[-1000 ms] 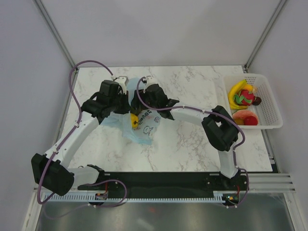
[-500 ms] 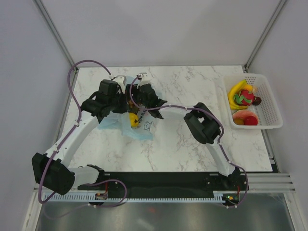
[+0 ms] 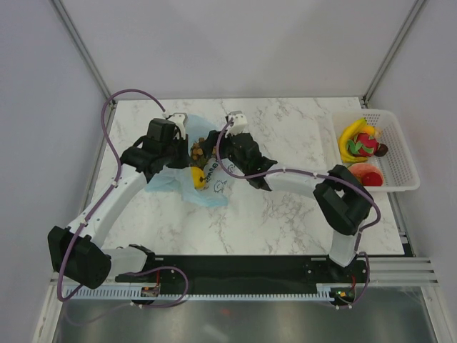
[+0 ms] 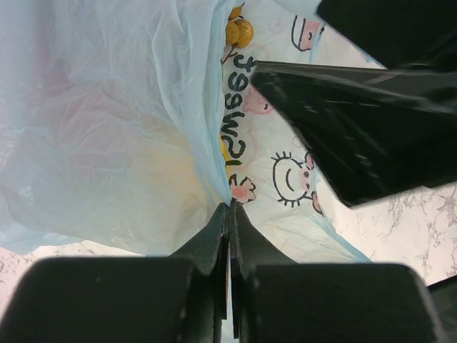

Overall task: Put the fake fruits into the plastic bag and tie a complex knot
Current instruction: Place the fake fruit in the plastic bag, then pick up the fake fruit from the bin.

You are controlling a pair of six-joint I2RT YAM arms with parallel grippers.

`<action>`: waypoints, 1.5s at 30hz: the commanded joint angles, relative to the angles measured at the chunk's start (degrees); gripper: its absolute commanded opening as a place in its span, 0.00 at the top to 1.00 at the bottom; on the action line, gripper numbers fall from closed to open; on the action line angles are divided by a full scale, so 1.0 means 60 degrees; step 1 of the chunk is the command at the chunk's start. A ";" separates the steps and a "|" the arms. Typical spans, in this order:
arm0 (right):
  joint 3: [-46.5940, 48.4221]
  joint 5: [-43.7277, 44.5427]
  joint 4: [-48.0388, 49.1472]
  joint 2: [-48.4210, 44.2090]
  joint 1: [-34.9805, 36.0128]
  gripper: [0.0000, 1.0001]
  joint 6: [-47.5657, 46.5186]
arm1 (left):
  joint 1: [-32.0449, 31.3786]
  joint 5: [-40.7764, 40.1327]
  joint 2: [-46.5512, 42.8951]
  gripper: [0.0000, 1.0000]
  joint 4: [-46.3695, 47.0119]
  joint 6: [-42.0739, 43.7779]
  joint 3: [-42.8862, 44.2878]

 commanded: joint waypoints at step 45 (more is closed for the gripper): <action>-0.1417 -0.1863 -0.4541 -0.2970 -0.3249 1.00 -0.3157 | -0.0976 0.0369 0.1068 0.98 -0.0565 0.0338 0.1893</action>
